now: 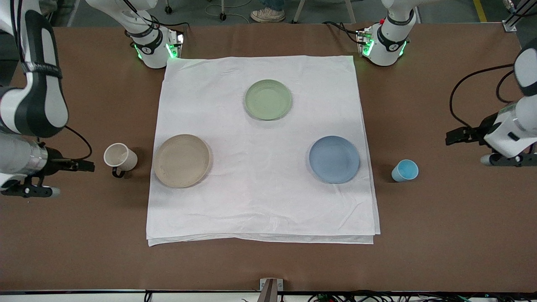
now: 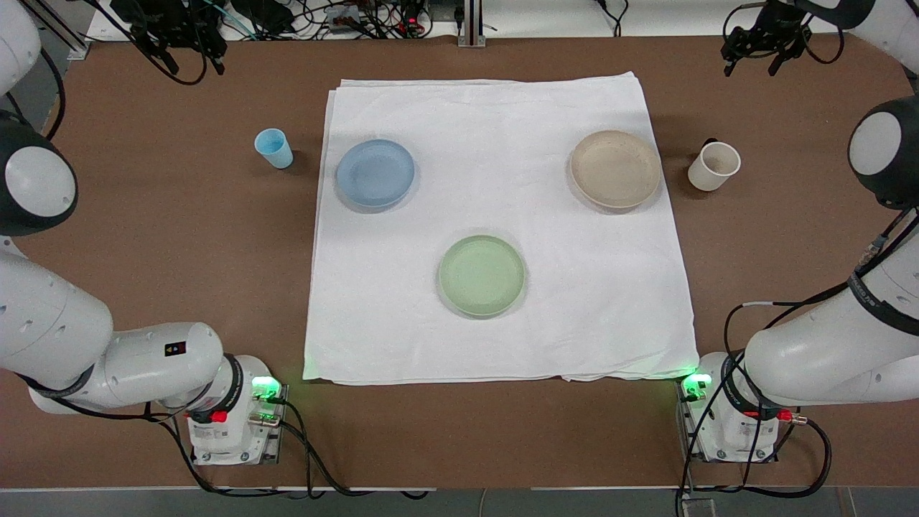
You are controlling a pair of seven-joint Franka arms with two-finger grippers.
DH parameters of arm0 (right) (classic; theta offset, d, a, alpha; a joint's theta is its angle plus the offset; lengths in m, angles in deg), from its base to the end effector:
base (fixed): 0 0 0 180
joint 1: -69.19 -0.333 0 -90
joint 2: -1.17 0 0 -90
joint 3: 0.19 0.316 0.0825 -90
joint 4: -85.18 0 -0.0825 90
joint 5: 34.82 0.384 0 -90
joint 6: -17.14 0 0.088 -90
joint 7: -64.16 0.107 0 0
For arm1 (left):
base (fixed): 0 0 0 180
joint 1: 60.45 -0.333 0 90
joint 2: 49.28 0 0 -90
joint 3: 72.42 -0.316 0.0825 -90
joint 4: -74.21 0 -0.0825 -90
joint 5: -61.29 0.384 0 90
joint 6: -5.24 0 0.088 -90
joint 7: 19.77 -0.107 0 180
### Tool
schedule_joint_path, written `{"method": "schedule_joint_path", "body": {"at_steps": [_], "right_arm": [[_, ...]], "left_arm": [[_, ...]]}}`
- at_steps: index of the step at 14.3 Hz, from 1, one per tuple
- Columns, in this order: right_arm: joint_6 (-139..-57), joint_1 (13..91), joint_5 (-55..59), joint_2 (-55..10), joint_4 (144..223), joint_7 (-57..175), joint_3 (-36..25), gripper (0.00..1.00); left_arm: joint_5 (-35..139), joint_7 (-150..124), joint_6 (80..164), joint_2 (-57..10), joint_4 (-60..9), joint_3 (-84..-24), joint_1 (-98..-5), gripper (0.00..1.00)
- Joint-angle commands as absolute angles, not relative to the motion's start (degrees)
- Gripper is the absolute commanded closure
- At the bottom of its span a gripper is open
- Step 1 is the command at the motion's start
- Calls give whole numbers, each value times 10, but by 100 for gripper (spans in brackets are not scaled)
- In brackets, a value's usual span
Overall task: Place blue cup in blue plate and white mug in gray plate
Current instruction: 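Reach the left gripper to the blue cup while the right gripper reaches the mug, then grasp the blue cup with the left gripper while the right gripper grasps the mug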
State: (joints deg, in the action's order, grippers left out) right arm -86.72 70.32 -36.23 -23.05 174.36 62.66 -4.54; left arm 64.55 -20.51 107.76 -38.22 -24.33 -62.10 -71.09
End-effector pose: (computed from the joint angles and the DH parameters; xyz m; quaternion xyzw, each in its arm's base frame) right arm 0.6564 -0.0588 0.3912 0.9958 -0.0286 -0.0841 0.0224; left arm 0.6047 0.0146 0.4609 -0.9981 0.0109 0.0602 0.0095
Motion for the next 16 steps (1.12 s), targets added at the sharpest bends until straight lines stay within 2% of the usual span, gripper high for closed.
{"method": "schedule_joint_path", "body": {"at_steps": [1, 4, 6, 8, 10, 12, 16], "right_arm": [[-872, 710, -367, -279, 1734, 618, -38, 0], [-918, 712, -361, -354, 1742, 615, -37, 0], [-970, 712, -361, -358, 1784, 613, -36, 0], [-986, 710, -361, -357, 1801, 613, -37, 0], [-985, 713, -361, -357, 1804, 613, -37, 6], [-987, 717, -361, -357, 1815, 613, -37, 11], [-981, 719, -361, -357, 1817, 610, -37, 21]], "left_arm": [[658, -197, 1185, -377, -334, -620, -713, 0], [659, -170, 1269, -316, -357, -620, -713, 0], [659, -148, 1310, -290, -360, -620, -712, 0], [659, -148, 1321, -278, -366, -620, -712, 0], [659, -147, 1342, -263, -369, -620, -713, 0], [659, -146, 1359, -250, -370, -620, -713, 6], [659, -146, 1362, -246, -381, -622, -714, 38]]}}
